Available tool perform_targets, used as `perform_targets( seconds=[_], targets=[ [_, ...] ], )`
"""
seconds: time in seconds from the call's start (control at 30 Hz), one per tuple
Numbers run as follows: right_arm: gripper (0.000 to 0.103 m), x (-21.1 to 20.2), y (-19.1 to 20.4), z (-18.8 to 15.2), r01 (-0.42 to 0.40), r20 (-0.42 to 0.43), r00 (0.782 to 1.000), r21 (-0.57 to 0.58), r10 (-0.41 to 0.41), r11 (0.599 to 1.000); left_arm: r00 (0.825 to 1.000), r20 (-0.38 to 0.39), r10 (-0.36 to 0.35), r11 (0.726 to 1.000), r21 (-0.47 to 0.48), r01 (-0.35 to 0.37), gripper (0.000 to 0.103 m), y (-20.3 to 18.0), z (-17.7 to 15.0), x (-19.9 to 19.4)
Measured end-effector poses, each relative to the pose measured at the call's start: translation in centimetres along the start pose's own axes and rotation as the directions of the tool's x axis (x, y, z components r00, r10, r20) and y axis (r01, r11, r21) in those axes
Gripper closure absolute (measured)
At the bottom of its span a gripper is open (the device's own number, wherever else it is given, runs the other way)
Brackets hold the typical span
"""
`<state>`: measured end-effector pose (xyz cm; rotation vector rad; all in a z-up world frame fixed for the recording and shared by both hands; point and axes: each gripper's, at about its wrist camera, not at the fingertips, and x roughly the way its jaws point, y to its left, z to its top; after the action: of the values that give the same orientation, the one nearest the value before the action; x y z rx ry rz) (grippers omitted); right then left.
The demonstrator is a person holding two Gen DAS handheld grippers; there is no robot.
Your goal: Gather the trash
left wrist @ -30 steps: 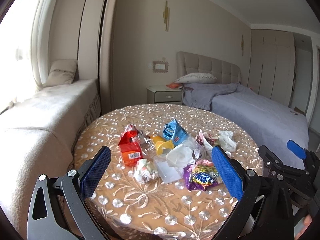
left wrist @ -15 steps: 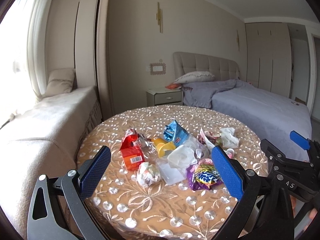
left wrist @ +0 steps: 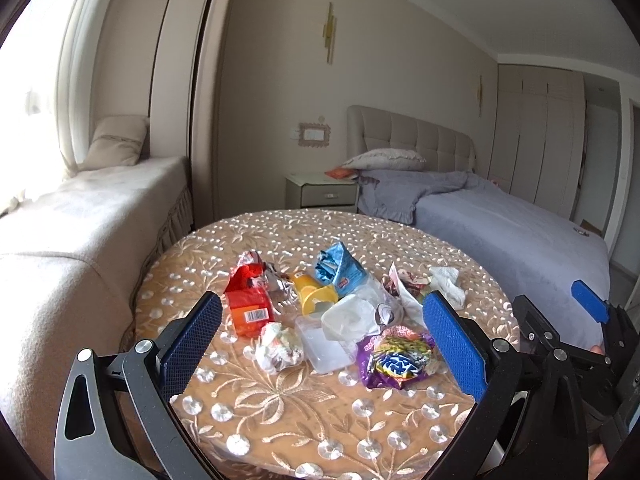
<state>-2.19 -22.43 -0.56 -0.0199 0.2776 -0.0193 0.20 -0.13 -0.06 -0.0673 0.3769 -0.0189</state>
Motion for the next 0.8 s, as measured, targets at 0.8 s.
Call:
perform_targets(
  seconds=[0.8],
  targets=[
    [0.004,2.6,-2.0,-0.3,-0.047,-0.020,0.999,0.044,0.048,0.998,0.997,0.007,0.078,0.994,0.076,-0.078,0.005,-2.7,0.0,2.6]
  ],
)
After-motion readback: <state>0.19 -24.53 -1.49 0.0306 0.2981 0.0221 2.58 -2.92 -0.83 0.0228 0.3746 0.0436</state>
